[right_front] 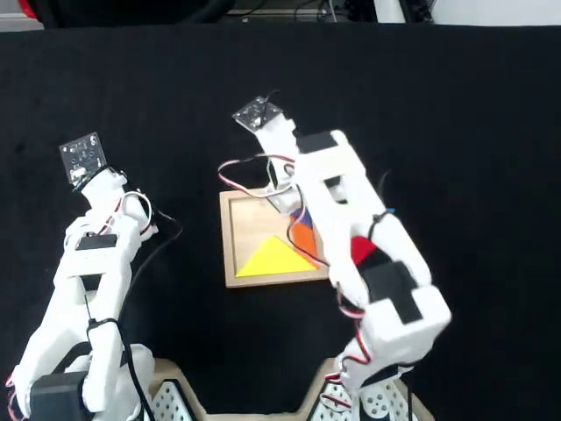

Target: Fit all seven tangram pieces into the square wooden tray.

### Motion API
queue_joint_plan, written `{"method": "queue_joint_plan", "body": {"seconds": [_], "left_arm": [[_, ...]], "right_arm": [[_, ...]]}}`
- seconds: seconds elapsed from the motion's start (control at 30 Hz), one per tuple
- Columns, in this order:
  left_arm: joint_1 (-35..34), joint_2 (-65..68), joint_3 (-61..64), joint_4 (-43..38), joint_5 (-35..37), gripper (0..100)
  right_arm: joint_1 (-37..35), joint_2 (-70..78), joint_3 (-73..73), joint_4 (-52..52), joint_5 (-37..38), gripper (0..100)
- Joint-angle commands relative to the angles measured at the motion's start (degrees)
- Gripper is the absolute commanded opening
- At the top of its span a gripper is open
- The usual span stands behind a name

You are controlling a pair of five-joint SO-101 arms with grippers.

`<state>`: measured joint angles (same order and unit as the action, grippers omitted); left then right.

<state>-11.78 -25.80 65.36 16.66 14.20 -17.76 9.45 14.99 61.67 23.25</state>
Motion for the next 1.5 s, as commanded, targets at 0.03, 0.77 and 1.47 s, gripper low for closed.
{"method": "queue_joint_plan", "body": {"seconds": [0.03, 0.77, 1.47], "left_arm": [[0.3, -1.8, -0.2, -0.9, -0.5, 3], [0.2, -1.8, -0.2, -0.8, -0.5, 3], [0.3, -1.8, -0.2, -1.0, -0.5, 3]], "right_arm": [[-0.5, -7.3, 6.1, -6.9, -0.4, 17.2], [-1.5, 4.2, 1.6, -8.9, 0.0, 4.6], [10.6, -26.0, 16.5, -9.9, -0.1, 4.6]]}}
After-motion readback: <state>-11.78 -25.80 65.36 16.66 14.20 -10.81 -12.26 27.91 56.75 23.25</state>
